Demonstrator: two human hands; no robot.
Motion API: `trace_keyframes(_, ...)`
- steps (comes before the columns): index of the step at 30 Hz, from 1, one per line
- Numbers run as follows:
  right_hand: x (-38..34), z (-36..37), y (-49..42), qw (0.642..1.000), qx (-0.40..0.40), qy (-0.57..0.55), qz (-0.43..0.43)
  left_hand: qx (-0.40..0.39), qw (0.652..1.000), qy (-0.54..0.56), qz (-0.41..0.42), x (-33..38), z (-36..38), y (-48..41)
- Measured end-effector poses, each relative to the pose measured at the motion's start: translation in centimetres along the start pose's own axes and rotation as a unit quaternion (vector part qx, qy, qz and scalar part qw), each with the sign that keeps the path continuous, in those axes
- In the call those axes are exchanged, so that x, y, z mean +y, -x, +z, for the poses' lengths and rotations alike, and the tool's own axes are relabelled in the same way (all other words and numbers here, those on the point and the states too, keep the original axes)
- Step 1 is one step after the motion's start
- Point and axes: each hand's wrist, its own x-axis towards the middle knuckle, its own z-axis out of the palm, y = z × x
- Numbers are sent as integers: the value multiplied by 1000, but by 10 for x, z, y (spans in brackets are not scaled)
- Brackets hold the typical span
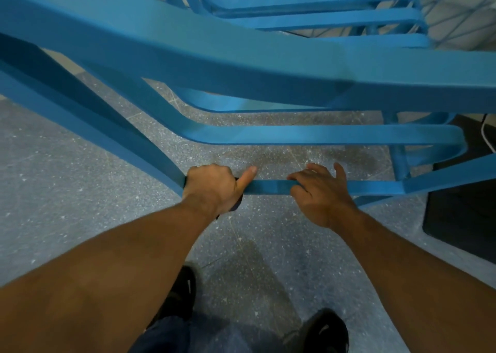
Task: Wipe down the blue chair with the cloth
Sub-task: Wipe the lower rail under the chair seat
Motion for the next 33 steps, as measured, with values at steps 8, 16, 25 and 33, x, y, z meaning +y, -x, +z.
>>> trace_keyframes(8,0,0,1,1000,5,1,-2,120,992,20,41,-12,51,38)
trace_keyframes(16,-1,0,1,1000,13,-4,-1,-20,997,42,-61,2,1,-14)
trace_keyframes(25,-1,-2,1,1000,-1,1,1,121,983,-12,138,-29,51,30)
trace_keyframes(33,-3,-4,1,1000,-9,3,3,33,999,-10,25,21,11,-8)
